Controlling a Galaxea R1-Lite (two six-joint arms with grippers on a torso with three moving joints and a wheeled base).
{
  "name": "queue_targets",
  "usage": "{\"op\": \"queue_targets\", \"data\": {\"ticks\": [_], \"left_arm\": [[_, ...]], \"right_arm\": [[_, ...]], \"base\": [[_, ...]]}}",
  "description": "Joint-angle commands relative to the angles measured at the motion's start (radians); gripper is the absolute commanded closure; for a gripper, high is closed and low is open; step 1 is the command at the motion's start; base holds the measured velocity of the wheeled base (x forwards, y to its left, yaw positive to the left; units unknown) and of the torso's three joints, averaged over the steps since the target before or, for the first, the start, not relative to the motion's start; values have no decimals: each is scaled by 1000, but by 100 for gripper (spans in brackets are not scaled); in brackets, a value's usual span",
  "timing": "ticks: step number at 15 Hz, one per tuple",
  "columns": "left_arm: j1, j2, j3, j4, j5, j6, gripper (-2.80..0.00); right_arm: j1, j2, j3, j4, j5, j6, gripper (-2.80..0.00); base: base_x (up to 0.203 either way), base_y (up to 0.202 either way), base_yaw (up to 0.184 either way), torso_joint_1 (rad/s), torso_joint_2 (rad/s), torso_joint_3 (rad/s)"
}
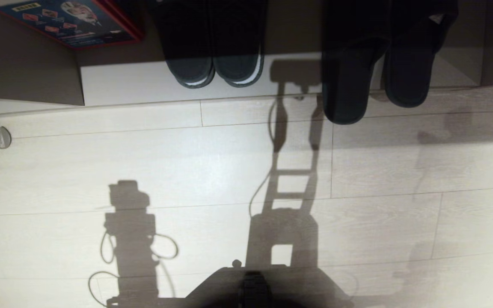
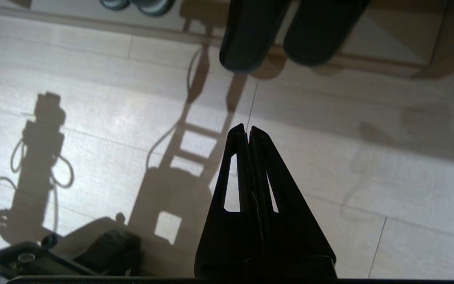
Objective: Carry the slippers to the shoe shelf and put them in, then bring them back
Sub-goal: Pick up the slippers in the shoe cabinet
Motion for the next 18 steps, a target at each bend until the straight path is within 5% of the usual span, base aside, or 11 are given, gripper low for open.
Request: {"op": "queue_targets", "data": {"ticks": [1, 7, 13, 18], "left_arm": [[0, 0, 0, 0, 0, 0, 0], [2, 0, 0, 0, 0, 0, 0], [0, 0, 0, 0, 0, 1, 0], [2, 0, 0, 0, 0, 3, 0]], "right_arm": [[-16, -81, 74, -2, 4, 1, 0], [-28, -235, 407, -6, -129, -4, 0], [-28, -239, 430, 141, -303, -13, 0], [-28, -239, 432, 131, -299, -13, 0]], "base": [[0, 0, 0, 0, 0, 0], [0, 0, 0, 0, 0, 0], [0, 0, 0, 0, 0, 0], [0, 0, 0, 0, 0, 0]]}}
